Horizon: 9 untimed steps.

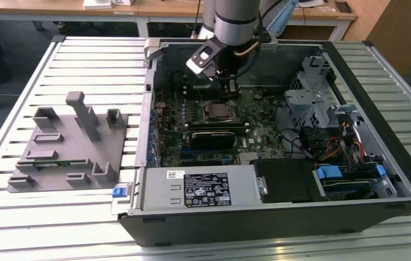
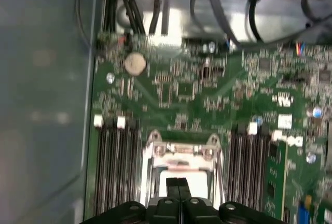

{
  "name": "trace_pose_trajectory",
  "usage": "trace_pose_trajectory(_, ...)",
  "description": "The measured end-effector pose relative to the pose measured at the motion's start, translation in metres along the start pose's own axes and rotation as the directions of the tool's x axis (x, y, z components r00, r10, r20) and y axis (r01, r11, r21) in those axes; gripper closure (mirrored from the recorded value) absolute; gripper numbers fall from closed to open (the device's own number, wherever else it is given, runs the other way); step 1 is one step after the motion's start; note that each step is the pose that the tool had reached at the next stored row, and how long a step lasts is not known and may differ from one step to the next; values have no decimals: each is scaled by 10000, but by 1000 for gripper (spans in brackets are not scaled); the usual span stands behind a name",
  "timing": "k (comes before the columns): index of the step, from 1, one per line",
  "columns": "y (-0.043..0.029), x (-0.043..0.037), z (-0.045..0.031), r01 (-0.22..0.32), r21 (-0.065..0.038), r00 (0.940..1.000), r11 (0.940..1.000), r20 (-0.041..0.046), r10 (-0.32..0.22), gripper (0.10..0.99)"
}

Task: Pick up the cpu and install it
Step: 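Close the cpu cover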

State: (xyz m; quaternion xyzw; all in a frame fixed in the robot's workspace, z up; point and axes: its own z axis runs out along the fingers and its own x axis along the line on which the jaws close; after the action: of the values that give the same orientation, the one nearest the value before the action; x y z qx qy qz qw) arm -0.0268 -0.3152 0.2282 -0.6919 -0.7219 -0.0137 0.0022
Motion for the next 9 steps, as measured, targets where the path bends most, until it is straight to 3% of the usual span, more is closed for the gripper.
trace_pose_trajectory(4,-124,5,18,-1,-3,10000,10000,-1,1,980)
trace_pose_trajectory(9,-225,9,51,-1,-3,10000,10000,1,1,980)
